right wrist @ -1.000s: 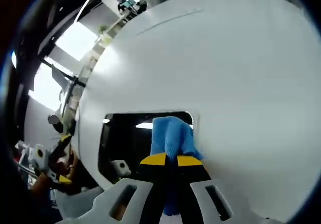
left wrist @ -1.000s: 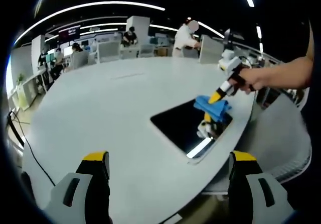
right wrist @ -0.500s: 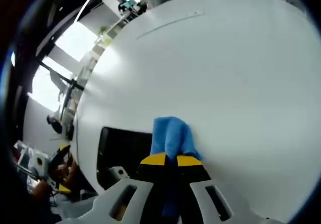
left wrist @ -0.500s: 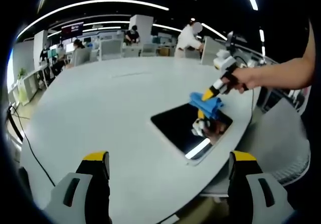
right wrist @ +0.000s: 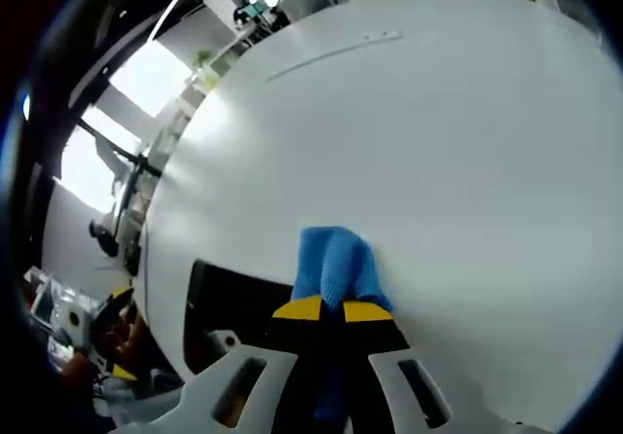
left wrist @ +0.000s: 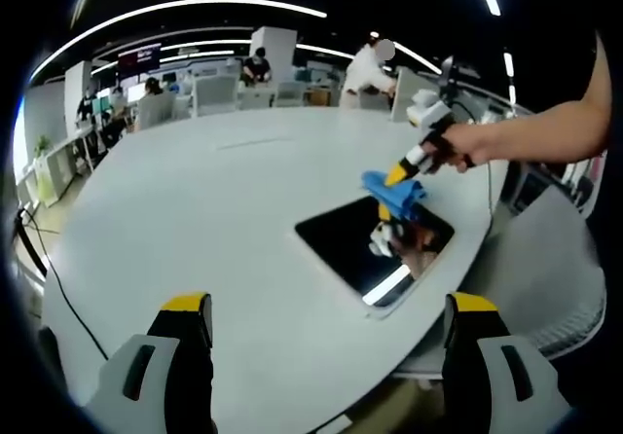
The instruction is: Wipe the mirror surface with the cleaning cloth until all visible marks leave the cleaned area.
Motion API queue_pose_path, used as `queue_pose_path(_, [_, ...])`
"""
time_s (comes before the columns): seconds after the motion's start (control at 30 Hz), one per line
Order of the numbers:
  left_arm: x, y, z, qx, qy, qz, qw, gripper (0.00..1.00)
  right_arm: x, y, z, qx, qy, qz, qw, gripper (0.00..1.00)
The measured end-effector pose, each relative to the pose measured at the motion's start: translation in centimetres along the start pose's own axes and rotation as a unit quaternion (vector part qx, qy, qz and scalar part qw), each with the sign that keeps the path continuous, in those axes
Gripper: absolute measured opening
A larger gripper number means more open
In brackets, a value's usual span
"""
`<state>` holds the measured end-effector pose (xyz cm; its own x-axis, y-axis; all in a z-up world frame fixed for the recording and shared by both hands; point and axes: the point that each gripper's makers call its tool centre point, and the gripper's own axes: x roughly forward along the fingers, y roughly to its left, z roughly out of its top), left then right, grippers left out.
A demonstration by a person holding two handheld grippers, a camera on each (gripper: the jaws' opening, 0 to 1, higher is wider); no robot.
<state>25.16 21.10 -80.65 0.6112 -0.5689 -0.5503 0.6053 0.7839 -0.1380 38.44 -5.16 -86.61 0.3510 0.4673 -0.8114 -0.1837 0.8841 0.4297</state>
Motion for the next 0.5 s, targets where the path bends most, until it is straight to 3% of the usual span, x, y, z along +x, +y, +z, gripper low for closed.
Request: queue_pose_path(0.5, [0.3,0.23,0.5,0.004,-0.002,-0.002,1.0,0.99,0.58,-0.45,0.78,-0.014,0.0,-0.002,0.9999,0.0])
